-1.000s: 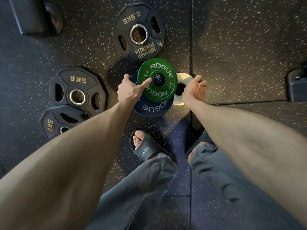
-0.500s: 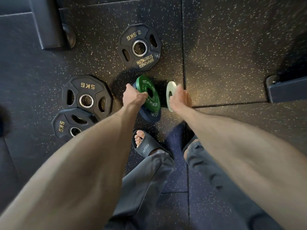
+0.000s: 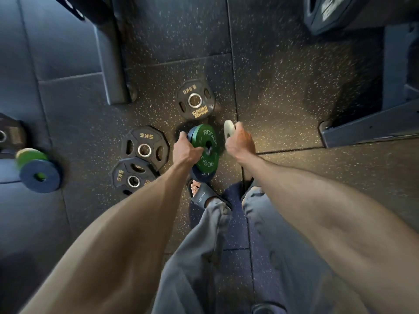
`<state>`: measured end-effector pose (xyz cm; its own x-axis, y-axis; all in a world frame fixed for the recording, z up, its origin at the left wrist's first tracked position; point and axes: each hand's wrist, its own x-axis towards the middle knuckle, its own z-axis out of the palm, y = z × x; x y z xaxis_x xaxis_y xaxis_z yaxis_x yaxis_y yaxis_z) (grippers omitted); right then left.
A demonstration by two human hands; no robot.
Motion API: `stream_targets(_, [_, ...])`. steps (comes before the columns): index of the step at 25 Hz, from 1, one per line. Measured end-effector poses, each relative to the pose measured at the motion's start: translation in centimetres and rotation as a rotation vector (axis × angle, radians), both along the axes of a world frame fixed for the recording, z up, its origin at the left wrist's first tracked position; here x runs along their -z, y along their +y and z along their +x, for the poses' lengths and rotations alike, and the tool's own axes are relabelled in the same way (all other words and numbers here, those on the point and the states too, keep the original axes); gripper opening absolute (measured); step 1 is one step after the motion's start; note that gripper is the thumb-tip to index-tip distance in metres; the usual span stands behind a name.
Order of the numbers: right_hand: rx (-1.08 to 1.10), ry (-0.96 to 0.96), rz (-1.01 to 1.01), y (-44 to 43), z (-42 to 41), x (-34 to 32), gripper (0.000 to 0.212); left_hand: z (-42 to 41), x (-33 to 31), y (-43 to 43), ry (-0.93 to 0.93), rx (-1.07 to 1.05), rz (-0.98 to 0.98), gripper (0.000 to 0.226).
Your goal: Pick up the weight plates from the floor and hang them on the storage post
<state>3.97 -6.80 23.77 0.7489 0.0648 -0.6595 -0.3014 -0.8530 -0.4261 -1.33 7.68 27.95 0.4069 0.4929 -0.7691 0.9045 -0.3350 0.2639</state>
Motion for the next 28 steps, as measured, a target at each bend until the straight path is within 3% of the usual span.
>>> stream_targets(2, [0.024, 0.032, 0.034, -1.0, 0.9, -5.3, 0.023, 1.1, -6.3, -0.3, -0.046, 0.021, 0.020, 0.043])
stream_targets(7, [0.112, 0.047, 0.155, -2.1, 3.4, -20.5, 0.037, 4.5, -21.6, -1.5, -0.116, 0.002, 0.041, 0.046])
stream_targets(13, [0.179, 0.016, 0.271, -0.5, 6.7, -33.0, 0.049, 8.0, -34.3, -3.9, -0.181, -0.036, 0.130, 0.045])
stream_targets(16, [0.184, -0.001, 0.330, 0.5, 9.5, -38.0, 0.054, 8.7, -37.8, -4.4, -0.275, -0.127, 0.152, 0.039])
stream_targets(24, [0.038, -0.014, 0.447, 5.4, 18.2, -44.9, 0.027, 14.7, -43.2, -2.6, -0.405, -0.404, 0.229, 0.038])
stream_targets(28, [0.120, 0.118, 0.513, 9.8, 24.1, -46.6, 0.052, 21.2, -44.0, 1.6, -0.424, -0.294, 0.286, 0.035])
